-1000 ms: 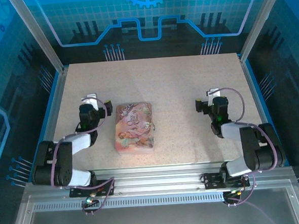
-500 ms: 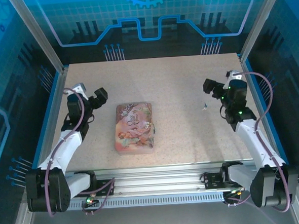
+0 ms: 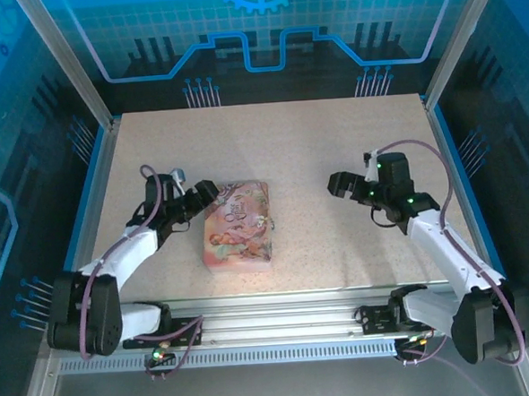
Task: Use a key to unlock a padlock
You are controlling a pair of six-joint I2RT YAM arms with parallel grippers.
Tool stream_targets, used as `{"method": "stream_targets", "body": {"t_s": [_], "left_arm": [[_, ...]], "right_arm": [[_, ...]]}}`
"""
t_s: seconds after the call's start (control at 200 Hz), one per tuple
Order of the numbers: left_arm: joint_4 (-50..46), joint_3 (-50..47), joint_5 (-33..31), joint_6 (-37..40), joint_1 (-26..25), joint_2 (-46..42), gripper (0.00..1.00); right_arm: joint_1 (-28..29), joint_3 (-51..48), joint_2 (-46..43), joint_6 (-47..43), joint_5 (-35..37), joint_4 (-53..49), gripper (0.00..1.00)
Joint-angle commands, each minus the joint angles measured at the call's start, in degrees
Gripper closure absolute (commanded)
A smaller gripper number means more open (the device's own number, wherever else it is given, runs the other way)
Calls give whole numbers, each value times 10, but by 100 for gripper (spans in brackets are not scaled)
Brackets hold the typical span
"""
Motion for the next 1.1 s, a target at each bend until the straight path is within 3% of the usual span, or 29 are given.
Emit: {"method": "stream_targets", "body": {"t_s": [0.0,0.4,0.52,0.841,1.096], "left_arm": [[13,33,30,-20,-18,28,20],[10,230,40,-26,-124,213,27],[-11,265,36,-31,-134,228,27],[-180,206,-35,-4,-134,68,16],[-286,109,-55,-63,-142,-88,15]], "right_arm": [[23,-18,8,19,-2,-23,1],[62,-21,34,24,9,-30,3],[64,-4,48,11,0,-38,3],[64,69,131,-35,-52,-42,2],[64,184,235,-69,-90,-65,3]]}}
